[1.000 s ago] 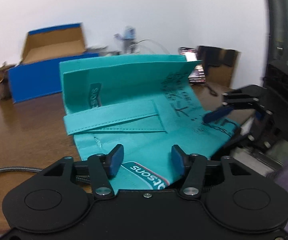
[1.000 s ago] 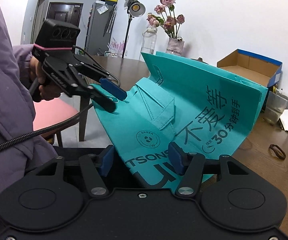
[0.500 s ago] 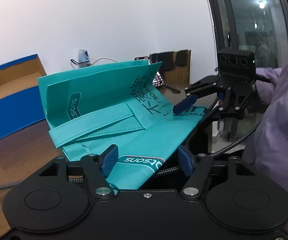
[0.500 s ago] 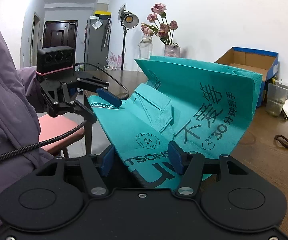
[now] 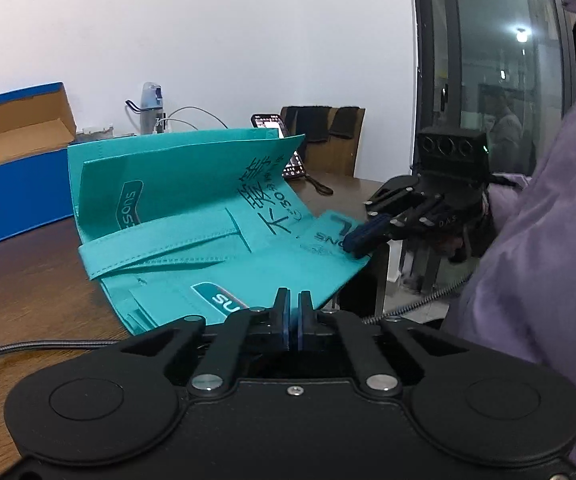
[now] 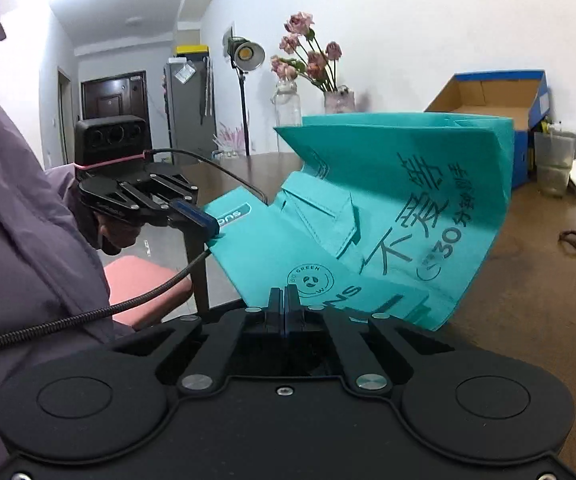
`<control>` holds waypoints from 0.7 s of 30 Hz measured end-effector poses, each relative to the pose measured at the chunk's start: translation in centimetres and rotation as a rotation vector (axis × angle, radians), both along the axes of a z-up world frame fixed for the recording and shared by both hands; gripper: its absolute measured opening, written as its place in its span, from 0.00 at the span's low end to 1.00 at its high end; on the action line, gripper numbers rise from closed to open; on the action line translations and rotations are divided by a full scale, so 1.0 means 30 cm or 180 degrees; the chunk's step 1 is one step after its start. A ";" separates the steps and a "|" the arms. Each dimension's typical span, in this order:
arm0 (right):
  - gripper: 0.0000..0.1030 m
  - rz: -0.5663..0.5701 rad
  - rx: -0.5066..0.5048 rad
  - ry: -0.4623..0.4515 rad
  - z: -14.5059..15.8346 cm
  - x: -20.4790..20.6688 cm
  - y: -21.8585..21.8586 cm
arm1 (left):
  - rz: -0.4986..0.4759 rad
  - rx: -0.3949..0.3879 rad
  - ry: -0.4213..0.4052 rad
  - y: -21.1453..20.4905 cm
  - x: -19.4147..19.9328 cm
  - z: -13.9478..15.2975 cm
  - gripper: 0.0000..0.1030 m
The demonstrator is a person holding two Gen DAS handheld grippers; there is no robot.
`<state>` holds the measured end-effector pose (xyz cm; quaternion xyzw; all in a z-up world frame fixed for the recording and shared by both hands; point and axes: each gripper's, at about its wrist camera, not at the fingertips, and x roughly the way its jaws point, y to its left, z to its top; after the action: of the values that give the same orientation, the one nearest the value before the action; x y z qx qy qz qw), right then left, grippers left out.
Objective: Fold shopping bag
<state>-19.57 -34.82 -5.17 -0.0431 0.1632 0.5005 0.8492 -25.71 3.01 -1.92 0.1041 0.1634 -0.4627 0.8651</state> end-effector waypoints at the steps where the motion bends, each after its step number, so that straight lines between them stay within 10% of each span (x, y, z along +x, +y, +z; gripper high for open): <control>1: 0.00 -0.0003 0.0034 0.0046 -0.002 0.007 -0.008 | 0.0033 0.0023 -0.0044 -0.001 0.003 0.004 0.05; 4: 0.07 0.0025 -0.0123 0.0034 0.029 0.002 0.012 | 0.0138 0.0082 -0.0181 -0.006 0.014 0.016 0.19; 6: 0.40 0.0094 -0.0304 -0.0062 0.064 -0.012 0.039 | 0.0063 0.0180 -0.0265 -0.020 0.004 0.041 0.65; 8: 0.74 0.0164 -0.0427 -0.0221 0.095 -0.022 0.062 | -0.0043 0.0330 -0.0393 -0.056 -0.004 0.054 0.80; 21: 0.88 0.0171 -0.1190 -0.0354 0.071 0.072 0.195 | -0.0173 0.0932 -0.0458 -0.157 0.062 -0.011 0.82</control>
<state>-17.41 -28.96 -3.05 -0.2320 0.2049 0.4807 0.8204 -23.83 -1.71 -2.25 0.2664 0.1639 -0.4486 0.8372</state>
